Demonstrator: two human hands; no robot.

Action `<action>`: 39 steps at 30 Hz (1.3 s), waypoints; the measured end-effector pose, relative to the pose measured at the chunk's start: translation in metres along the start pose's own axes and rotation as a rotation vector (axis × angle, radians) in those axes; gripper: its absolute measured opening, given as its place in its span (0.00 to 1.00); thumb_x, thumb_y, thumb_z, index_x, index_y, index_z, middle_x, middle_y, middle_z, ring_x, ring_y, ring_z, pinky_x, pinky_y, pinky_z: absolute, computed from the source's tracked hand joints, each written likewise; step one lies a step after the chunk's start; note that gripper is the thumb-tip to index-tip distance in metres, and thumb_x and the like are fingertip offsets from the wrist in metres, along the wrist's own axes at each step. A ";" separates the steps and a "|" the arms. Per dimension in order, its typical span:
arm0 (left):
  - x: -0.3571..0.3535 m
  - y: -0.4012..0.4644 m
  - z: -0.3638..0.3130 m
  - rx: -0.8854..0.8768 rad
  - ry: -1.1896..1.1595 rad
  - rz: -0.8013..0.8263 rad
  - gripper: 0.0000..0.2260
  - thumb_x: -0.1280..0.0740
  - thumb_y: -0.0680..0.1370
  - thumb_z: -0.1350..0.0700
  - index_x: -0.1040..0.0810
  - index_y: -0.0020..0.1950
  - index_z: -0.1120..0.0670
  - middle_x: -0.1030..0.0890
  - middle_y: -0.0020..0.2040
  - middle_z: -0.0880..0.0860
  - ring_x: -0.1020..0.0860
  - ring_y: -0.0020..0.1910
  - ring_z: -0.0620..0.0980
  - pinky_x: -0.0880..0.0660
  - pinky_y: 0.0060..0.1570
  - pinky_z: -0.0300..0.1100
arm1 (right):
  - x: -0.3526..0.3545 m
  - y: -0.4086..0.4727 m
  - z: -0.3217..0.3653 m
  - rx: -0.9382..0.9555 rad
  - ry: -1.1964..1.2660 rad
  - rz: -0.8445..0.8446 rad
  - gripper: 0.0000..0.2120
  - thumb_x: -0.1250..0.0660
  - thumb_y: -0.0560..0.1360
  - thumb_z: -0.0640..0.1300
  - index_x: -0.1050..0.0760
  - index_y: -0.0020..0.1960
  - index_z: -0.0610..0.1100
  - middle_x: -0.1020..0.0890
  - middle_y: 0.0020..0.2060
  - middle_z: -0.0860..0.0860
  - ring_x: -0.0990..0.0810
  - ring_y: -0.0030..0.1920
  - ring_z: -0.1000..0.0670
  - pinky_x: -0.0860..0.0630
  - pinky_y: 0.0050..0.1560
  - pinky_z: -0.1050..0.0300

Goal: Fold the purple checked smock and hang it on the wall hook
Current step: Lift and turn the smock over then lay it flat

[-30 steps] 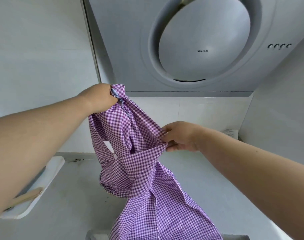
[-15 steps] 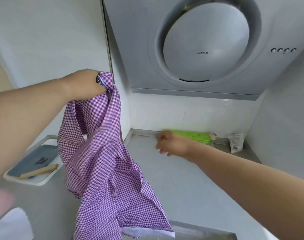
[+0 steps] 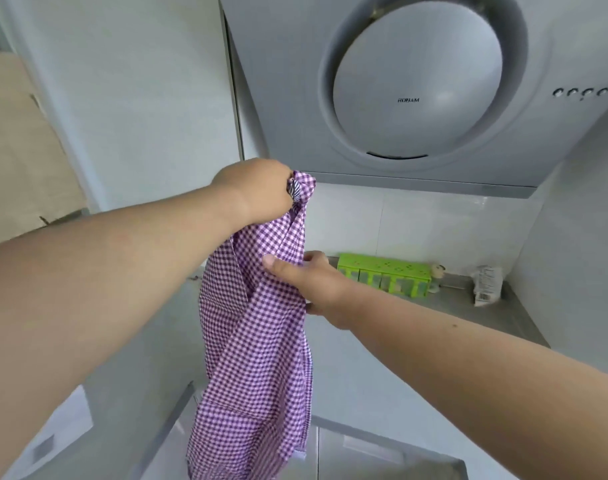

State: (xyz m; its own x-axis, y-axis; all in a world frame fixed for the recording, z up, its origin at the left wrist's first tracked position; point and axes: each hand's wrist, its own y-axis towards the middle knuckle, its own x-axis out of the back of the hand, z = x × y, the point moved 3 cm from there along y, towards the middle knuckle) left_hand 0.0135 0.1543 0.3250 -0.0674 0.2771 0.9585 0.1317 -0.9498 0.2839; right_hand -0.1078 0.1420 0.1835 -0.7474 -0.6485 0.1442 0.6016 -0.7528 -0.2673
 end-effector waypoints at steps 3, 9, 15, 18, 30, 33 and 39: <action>-0.010 0.001 -0.017 0.010 -0.009 0.012 0.05 0.37 0.77 0.56 0.24 0.42 0.53 0.21 0.40 0.52 0.21 0.39 0.53 0.27 0.38 0.46 | 0.008 -0.005 0.004 0.058 -0.149 -0.067 0.16 0.27 0.78 0.44 0.27 0.62 0.43 0.18 0.60 0.48 0.19 0.53 0.50 0.22 0.63 0.49; -0.024 0.002 -0.011 0.006 0.005 0.099 0.06 0.37 0.78 0.56 0.24 0.43 0.54 0.20 0.41 0.52 0.21 0.39 0.52 0.20 0.41 0.50 | 0.071 0.010 -0.033 -0.074 -0.506 -0.241 0.14 0.43 0.77 0.36 0.20 0.52 0.38 0.15 0.51 0.41 0.18 0.49 0.44 0.21 0.48 0.51; -0.044 0.006 0.005 -0.030 -0.054 0.226 0.09 0.36 0.80 0.48 0.21 0.44 0.50 0.17 0.42 0.50 0.18 0.42 0.51 0.18 0.48 0.53 | 0.136 0.017 -0.052 -0.099 -0.922 -0.345 0.15 0.44 0.80 0.37 0.19 0.58 0.39 0.16 0.50 0.43 0.18 0.49 0.42 0.21 0.46 0.51; -0.058 0.011 0.008 -0.054 -0.128 0.274 0.10 0.36 0.81 0.44 0.20 0.45 0.47 0.16 0.44 0.47 0.18 0.44 0.49 0.18 0.50 0.51 | 0.172 0.013 -0.041 -0.063 -0.790 -0.570 0.15 0.43 0.79 0.37 0.22 0.60 0.42 0.17 0.49 0.45 0.18 0.48 0.41 0.20 0.45 0.48; -0.080 0.027 -0.037 -0.250 -0.439 0.371 0.07 0.32 0.82 0.45 0.21 0.48 0.46 0.16 0.49 0.46 0.19 0.49 0.45 0.23 0.50 0.43 | 0.154 0.015 -0.116 -0.233 -0.967 -0.409 0.32 0.28 0.69 0.64 0.26 0.71 0.57 0.29 0.72 0.45 0.30 0.72 0.37 0.30 0.72 0.40; -0.082 0.029 -0.040 -0.272 -0.482 0.386 0.07 0.31 0.83 0.47 0.21 0.49 0.49 0.16 0.48 0.47 0.19 0.48 0.45 0.25 0.47 0.40 | 0.136 0.016 -0.143 -0.290 -0.898 -0.277 0.64 0.22 0.57 0.76 0.45 0.82 0.51 0.38 0.79 0.46 0.38 0.79 0.38 0.36 0.77 0.37; -0.090 0.029 -0.040 -0.309 -0.521 0.420 0.05 0.30 0.83 0.49 0.22 0.50 0.48 0.16 0.48 0.46 0.20 0.47 0.42 0.26 0.47 0.40 | 0.116 0.030 -0.160 -0.247 -0.687 -0.452 0.53 0.24 0.65 0.71 0.42 0.81 0.51 0.34 0.77 0.46 0.32 0.75 0.40 0.31 0.74 0.40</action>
State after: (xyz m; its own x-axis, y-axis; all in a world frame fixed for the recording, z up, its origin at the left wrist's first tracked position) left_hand -0.0166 0.0960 0.2461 0.4165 -0.1591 0.8951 -0.2468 -0.9674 -0.0572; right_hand -0.2210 0.0622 0.0395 -0.5165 -0.2770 0.8103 0.1491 -0.9609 -0.2335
